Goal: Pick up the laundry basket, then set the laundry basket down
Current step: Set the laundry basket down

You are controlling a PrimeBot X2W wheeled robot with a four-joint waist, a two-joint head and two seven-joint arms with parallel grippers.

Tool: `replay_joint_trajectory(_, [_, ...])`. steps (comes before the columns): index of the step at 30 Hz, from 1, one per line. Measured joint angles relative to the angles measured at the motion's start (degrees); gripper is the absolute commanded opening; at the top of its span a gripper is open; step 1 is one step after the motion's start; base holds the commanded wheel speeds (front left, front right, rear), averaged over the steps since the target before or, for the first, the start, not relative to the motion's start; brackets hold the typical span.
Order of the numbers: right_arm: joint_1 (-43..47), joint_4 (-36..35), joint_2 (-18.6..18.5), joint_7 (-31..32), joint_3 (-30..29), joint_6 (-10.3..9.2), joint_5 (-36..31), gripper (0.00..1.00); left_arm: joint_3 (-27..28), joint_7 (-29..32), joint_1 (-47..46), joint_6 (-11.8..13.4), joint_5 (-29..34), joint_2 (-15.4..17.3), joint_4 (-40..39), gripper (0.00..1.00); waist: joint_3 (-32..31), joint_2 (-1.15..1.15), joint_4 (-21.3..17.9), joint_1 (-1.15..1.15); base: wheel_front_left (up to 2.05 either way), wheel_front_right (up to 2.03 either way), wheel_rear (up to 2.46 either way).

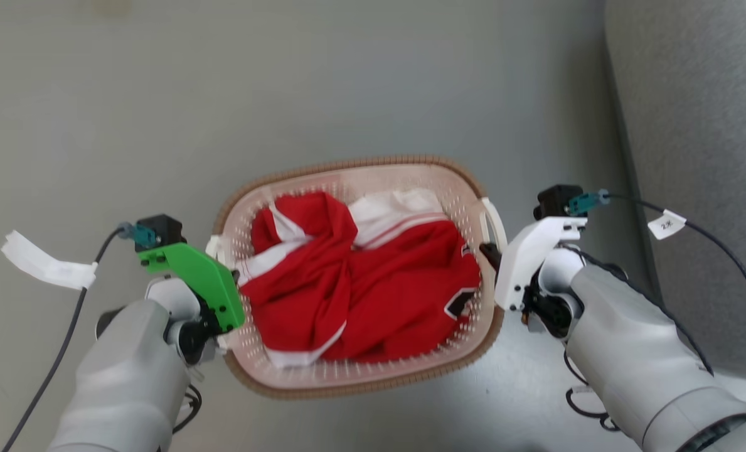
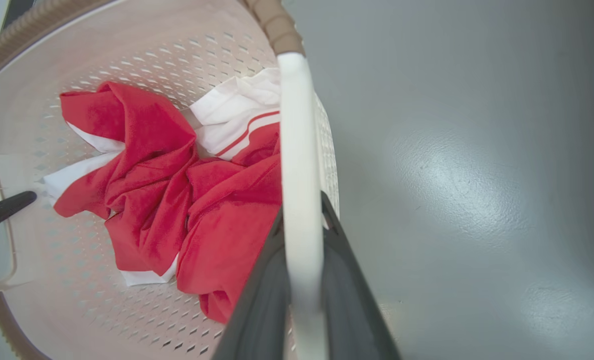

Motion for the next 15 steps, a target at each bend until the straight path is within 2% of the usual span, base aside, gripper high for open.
replay_joint_trajectory(15, [-5.8, -0.8, -0.1, -6.6, 0.5, -1.03, -1.8, 0.0, -0.2, -9.6, -5.3, 0.0, 2.6, 0.9, -1.8, 0.0, 12.2, 0.0, 0.3, 0.0, 0.0, 0.0, 0.0])
